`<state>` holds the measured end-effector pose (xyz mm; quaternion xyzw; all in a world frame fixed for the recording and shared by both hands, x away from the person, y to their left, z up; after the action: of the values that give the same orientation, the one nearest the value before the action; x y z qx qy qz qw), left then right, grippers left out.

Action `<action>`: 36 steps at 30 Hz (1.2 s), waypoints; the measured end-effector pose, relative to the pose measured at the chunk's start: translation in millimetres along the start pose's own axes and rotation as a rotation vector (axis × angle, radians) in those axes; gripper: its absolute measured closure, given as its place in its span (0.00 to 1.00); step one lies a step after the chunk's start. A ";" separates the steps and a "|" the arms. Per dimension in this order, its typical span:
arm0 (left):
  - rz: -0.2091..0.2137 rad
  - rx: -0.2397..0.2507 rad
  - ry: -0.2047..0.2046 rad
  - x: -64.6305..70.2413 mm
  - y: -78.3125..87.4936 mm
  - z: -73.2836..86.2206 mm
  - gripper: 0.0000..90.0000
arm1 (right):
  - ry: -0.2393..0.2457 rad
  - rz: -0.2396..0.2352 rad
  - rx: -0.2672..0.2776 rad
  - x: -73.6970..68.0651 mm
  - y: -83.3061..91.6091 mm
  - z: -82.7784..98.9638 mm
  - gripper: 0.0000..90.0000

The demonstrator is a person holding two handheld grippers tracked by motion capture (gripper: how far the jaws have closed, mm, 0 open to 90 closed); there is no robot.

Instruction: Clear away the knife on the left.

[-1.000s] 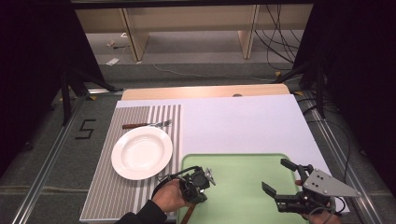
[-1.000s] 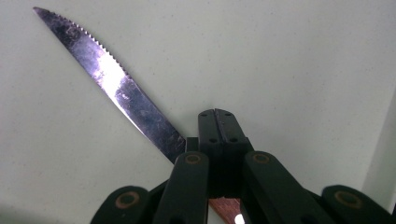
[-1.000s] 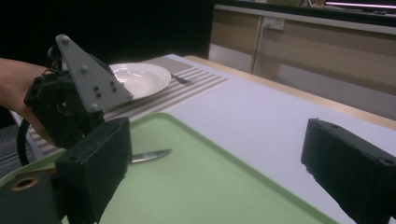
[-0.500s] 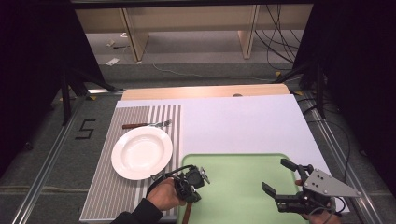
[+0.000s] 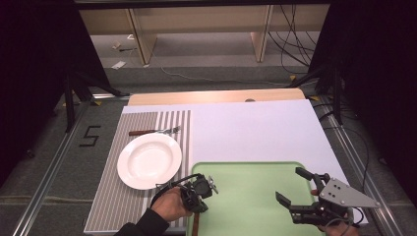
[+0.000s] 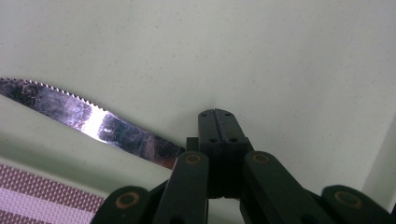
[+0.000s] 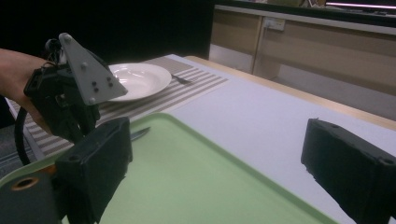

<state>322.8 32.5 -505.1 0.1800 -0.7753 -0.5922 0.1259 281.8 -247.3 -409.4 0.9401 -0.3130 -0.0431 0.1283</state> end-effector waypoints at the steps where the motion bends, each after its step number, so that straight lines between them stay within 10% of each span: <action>1: 0.000 -0.002 -0.004 -0.7 0.1 0.4 1.00 | -0.001 0.000 -0.001 -0.3 0.2 0.0 0.11; 36: -0.003 0.005 -0.010 -6.5 2.3 5.8 0.99 | 0.004 -0.006 -0.003 -1.4 -0.2 -0.1 0.11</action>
<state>326.0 40.9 -504.3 0.1783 -0.7771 -0.5913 0.1208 280.8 -246.4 -409.4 0.9409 -0.3100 -0.0419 0.1301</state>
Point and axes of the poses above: each handheld gripper's, and its own axes: y roughly backward along the jaws, z roughly out of its underside, x roughly to its right, the point moved 5 cm from there along -y, roughly forward along the jaws, and after that the axes turned 9 degrees about -z, right-handed, at the moved point
